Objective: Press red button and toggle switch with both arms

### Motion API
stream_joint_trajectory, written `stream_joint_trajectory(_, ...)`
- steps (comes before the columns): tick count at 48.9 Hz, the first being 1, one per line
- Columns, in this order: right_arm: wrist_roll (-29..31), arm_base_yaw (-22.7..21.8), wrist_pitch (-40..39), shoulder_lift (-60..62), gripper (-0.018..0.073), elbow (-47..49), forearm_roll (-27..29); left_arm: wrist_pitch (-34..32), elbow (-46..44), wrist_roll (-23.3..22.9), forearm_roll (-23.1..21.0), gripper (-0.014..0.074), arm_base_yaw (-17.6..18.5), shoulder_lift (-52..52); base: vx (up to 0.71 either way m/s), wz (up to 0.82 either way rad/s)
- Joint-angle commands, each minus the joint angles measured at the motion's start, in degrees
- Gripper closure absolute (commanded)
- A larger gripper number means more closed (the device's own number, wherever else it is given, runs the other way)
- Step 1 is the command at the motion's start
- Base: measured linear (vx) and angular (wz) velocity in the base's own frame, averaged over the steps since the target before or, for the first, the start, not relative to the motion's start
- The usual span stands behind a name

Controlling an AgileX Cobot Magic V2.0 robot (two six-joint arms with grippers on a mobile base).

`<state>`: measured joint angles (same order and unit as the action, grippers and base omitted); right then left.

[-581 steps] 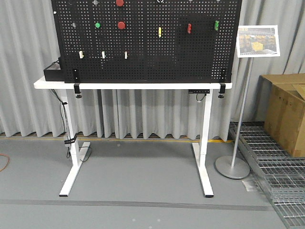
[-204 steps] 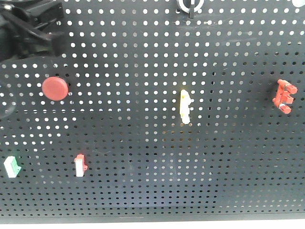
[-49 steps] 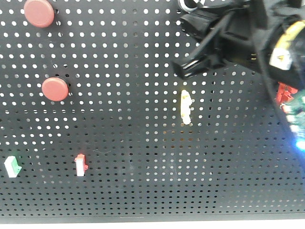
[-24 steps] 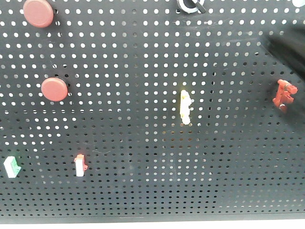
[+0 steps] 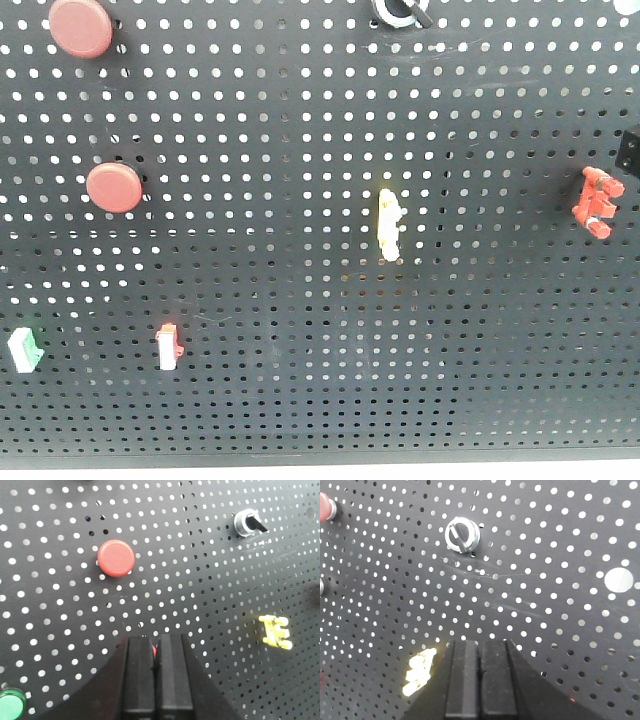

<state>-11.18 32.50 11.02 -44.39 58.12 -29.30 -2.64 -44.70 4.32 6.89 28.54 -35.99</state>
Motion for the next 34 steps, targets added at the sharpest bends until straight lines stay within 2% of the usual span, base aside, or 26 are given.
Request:
stream_joint_trajectory(1, 0.02, -0.17, -3.83, 0.2, 0.0559, 1.58, -0.44, -4.51, -1.4, -0.46, -0.58, 0.0594, 0.34, -0.14, 0.0, 0.0)
stream_joint_trajectory(9, 0.02, -0.17, -3.83, 0.2, 0.0559, 1.58, -0.44, -4.83, -0.77, -0.46, -0.58, 0.0594, 0.34, -0.14, 0.0, 0.0)
stream_joint_trajectory(13, 0.02, -0.17, -3.83, 0.2, 0.0559, 1.58, -0.44, -4.64, 0.96, -0.13, -0.28, 0.0594, -0.78, 0.78, 0.0, 0.0)
stream_joint_trajectory(18, 0.02, -0.17, -3.83, 0.2, 0.0559, 1.58, -0.44, -4.07, 6.25, 0.01, -0.6, 0.0594, -6.32, 5.1, 0.0, 0.0)
stream_joint_trajectory(22, 0.02, -0.17, -3.83, 0.2, 0.0559, 1.58, -0.44, -4.07, 12.91, -0.57, -0.6, 0.0594, -13.24, 10.44, 0.0, 0.0)
stream_joint_trajectory(27, 0.02, -0.17, -3.83, 0.2, 0.0559, 1.58, -0.44, -4.07, 22.13, -0.57, -0.6, 0.0594, -19.9, 17.3, 0.0, 0.0)
stream_joint_trajectory(34, 0.02, -0.17, -3.83, 0.2, 0.0559, 1.58, -0.44, -4.01, 33.91, -1.31, -1.12, 0.0594, -25.18, 26.54, 0.0, 0.0)
